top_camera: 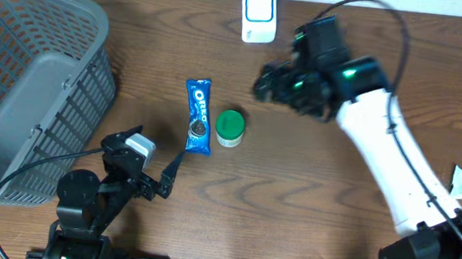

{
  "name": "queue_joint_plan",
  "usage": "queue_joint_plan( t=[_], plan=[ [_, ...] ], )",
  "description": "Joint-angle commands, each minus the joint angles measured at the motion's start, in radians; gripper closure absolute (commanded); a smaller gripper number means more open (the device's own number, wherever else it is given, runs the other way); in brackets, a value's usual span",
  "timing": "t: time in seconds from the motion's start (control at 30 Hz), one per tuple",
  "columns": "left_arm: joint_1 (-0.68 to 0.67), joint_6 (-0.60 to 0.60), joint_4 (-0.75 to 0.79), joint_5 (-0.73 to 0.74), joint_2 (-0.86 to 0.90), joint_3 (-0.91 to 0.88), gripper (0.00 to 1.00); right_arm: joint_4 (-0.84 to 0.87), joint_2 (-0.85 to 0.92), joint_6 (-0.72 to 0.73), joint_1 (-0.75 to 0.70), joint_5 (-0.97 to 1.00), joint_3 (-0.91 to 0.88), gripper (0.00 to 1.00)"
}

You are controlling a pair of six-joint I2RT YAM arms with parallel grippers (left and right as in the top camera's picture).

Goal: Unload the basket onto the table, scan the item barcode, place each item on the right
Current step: 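Reach the right gripper over to the green-capped jar, then close the right gripper around the green-capped jar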

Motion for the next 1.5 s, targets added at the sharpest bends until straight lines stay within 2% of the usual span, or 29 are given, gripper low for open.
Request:
queue_joint_plan(
  t=[0.0, 0.17, 0.43, 0.7, 0.93, 1.17, 1.47],
  plan=[
    [0.003, 0.054, 0.003, 0.058, -0.006, 0.008, 0.02, 0.043, 0.061, 0.085, 0.085, -0.019, -0.055, 0.01],
    [0.003, 0.055, -0.027, 0.035, -0.006, 0.008, 0.02, 0.104, 0.169, 0.14, 0.159, -0.014, -0.059, 0.01],
    [0.003, 0.032, -0.113, -0.22, -0.006, 0.001, 0.02, 0.119, 0.213, 0.155, 0.18, 0.129, -0.059, 0.01],
    [0.003, 0.03, -0.126, -0.264, -0.006, -0.004, 0.02, 0.191, 0.259, 0.162, 0.187, 0.147, -0.059, 0.01],
    [0.003, 0.008, -0.191, -0.315, -0.006, -0.004, 0.02, 0.233, 0.287, 0.312, 0.196, 0.124, -0.055, 0.01],
    [0.003, 0.009, -0.241, -0.323, -0.006, -0.005, 0.02, 0.311, 0.288, 0.325, 0.207, 0.108, -0.048, 0.01],
    [0.003, 0.009, -0.243, -0.322, -0.006, -0.005, 0.02, 0.313, 0.291, 0.34, 0.232, 0.164, -0.049, 0.01]
  ],
)
